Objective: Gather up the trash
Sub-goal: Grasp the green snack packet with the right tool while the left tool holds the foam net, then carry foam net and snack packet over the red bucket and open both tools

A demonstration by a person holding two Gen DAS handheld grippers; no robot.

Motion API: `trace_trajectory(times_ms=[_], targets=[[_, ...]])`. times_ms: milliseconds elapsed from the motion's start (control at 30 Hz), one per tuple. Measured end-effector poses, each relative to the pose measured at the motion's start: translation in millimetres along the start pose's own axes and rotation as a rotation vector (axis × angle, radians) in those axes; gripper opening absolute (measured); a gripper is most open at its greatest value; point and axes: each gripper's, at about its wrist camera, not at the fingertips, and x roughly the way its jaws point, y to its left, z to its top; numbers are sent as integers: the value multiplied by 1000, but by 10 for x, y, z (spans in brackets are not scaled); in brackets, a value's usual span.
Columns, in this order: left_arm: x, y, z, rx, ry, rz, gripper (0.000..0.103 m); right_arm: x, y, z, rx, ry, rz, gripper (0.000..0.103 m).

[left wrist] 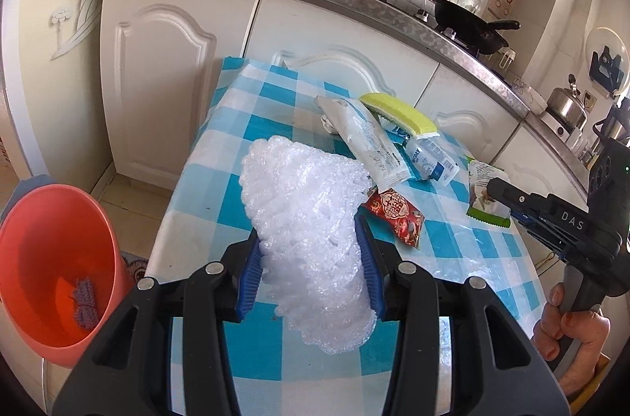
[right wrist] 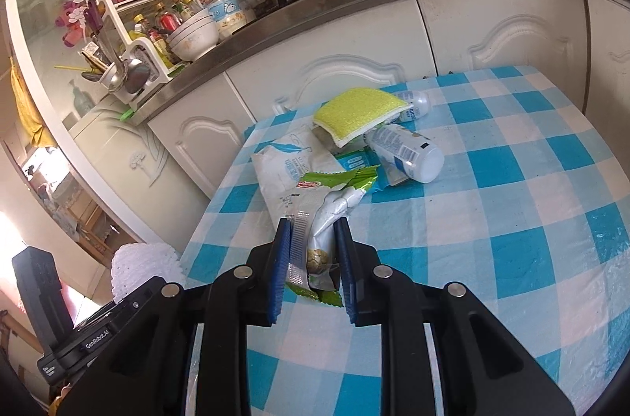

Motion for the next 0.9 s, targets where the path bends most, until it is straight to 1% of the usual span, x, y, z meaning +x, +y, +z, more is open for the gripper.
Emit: trace_trajectory(times_ms=[233, 433, 567, 733, 900], targets=[[-171, 306, 8, -45, -30, 26, 45, 58, 439, -88, -73, 32, 36, 25], [-324, 633, 3, -85, -52, 66, 45, 135, 869, -156, -133, 66, 103, 25], [-444, 908, -4, -124, -67, 106, 45, 202, 1154, -215, -178, 93, 137, 25], [-579, 1262, 0, -174, -86, 170, 45, 337, 1509, -289, -217, 145, 201, 25], [-654, 1654, -45, -230, -84, 239, 45, 485, 1941, -403, -296, 196, 248, 25]])
